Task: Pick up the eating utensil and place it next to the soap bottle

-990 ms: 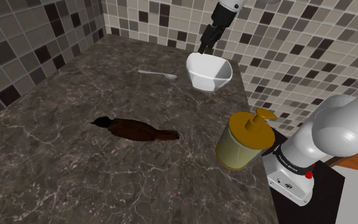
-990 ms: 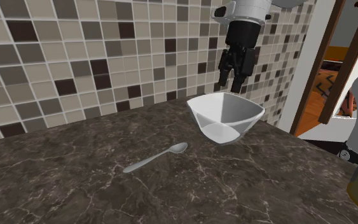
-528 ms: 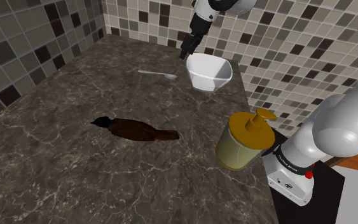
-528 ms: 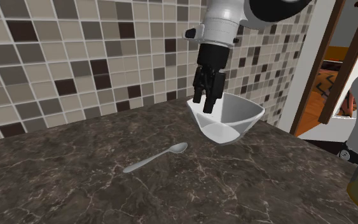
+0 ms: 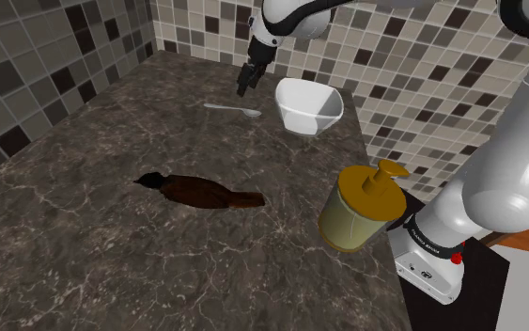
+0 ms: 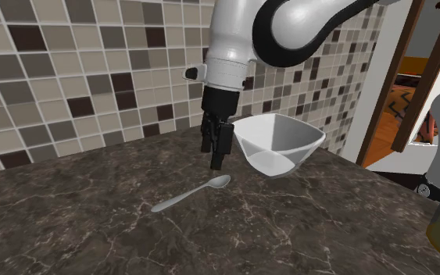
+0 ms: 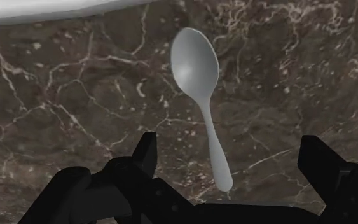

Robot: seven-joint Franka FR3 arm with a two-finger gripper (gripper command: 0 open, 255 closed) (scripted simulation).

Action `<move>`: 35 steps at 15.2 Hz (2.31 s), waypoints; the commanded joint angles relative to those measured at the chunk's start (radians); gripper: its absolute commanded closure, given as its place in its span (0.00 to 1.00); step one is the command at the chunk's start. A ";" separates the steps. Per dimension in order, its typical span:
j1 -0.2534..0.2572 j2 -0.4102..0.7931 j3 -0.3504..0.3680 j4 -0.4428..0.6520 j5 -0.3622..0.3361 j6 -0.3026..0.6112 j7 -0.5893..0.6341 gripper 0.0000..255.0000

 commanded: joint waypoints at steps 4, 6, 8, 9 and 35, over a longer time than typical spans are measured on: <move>0.013 0.161 0.015 0.156 -0.005 0.008 -0.021 0.00; 0.015 0.178 0.017 0.154 -0.004 0.026 -0.022 0.00; 0.017 0.195 0.018 0.153 -0.002 0.045 -0.023 0.00; 0.018 0.205 0.019 0.154 -0.002 0.054 -0.023 0.00; 0.022 0.191 0.017 0.182 -0.009 0.013 -0.009 1.00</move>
